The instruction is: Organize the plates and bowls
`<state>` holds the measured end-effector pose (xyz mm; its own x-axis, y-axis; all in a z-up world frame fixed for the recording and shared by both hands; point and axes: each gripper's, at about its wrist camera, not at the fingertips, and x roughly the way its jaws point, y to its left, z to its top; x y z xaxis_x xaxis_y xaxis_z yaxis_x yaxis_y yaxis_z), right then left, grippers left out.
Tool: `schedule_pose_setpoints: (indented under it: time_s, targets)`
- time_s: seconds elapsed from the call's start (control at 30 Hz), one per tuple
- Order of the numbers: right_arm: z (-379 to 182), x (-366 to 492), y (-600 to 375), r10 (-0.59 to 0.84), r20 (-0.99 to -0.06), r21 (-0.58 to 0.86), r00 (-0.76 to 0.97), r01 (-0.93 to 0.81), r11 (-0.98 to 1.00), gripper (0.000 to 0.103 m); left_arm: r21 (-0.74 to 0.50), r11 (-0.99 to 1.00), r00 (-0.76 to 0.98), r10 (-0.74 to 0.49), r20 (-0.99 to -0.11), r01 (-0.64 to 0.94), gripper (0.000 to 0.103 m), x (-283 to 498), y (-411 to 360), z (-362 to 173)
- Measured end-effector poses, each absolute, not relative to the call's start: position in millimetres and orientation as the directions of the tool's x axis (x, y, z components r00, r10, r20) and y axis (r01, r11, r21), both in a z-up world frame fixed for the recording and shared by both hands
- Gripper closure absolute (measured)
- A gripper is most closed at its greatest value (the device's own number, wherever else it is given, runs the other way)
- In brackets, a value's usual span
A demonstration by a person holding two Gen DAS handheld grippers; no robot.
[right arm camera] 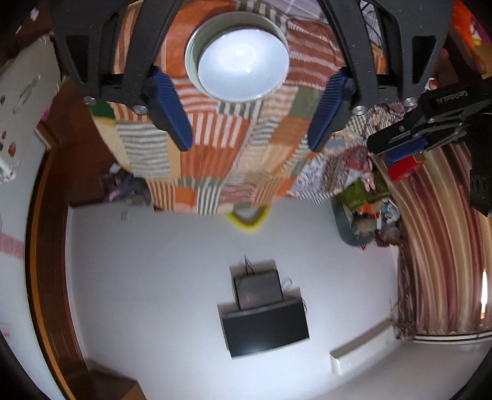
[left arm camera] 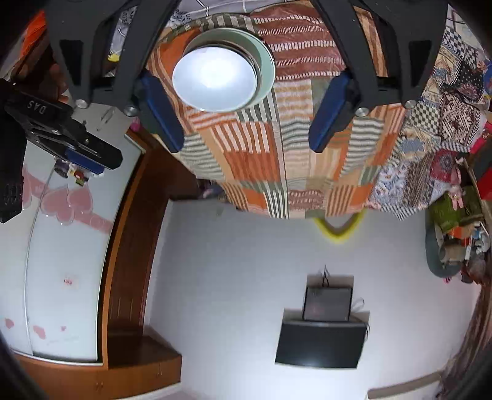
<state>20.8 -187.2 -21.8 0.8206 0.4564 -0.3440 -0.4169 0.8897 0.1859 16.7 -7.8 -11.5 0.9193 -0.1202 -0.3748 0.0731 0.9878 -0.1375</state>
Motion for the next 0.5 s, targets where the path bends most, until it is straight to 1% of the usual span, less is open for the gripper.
schedule_pose_setpoints:
  time_s: [0.07,0.17,0.27,0.33,0.5]
  targets:
    - [-17,17,-187,0.452,-0.317,0.175,0.834,-0.417,0.892,0.018,-0.117,0.991,0.933,-0.099,-0.346,0.062,0.01,9,-9,-7]
    - [-14,14,-186,0.457,-0.296,0.172,0.839,-0.424,0.889,0.016,-0.094,0.994,0.948,-0.078,-0.309,0.051,0.008,1,-11,-3]
    - [-12,13,-185,0.457,-0.275,0.167,0.846,-0.427,0.889,0.008,-0.081,0.996,0.956,-0.064,-0.287,0.043,0.001,-3,-11,-1]
    - [-11,11,-184,0.453,-0.255,0.162,0.854,-0.424,0.891,0.002,-0.072,0.997,0.96,-0.06,-0.275,0.041,0.001,-4,-12,-1]
    - [-10,8,-182,0.45,-0.242,0.145,0.859,-0.427,0.893,0.001,-0.062,0.997,0.961,-0.054,-0.271,0.039,0.001,-5,-12,-2]
